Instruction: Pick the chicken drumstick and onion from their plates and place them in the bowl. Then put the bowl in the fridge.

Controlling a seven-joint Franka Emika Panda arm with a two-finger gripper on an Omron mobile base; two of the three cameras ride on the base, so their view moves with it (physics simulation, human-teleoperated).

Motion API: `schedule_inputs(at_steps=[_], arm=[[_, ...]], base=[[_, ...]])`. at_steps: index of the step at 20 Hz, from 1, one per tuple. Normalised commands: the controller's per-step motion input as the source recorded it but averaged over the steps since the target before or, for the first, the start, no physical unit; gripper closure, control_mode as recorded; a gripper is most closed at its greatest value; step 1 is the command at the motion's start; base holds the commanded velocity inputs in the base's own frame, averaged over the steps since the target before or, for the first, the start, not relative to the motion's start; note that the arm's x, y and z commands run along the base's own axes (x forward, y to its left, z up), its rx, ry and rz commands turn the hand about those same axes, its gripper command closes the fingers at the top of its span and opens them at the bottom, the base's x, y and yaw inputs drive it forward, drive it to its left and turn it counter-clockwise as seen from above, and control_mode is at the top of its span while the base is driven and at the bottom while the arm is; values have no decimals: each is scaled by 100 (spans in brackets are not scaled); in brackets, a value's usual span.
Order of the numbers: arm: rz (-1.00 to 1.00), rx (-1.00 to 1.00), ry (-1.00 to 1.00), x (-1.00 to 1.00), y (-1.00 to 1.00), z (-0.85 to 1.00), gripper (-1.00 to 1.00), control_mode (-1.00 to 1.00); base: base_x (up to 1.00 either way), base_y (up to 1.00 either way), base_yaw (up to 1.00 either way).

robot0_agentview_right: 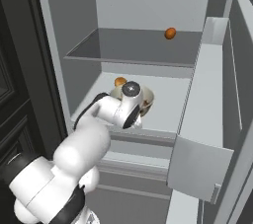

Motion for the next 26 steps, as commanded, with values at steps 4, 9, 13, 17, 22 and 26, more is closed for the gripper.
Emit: schedule_inputs(at_steps=[4, 9, 13, 17, 22, 26], arm=[[0, 0, 1, 51, -2, -19, 100, -100], [0, 2, 0, 40, 0, -26, 100, -100], [0, 5, -3, 23, 0, -31, 100, -100], [0, 4, -6, 20, 0, -17, -100, -100], [0, 3, -4, -11, 0, 8, -100, -100], [0, 0, -2, -21, 1, 28, -100, -100]], base=[[0, 0, 0], [0, 0, 0], [0, 0, 0], [0, 0, 0], [0, 0, 0], [0, 0, 0]])
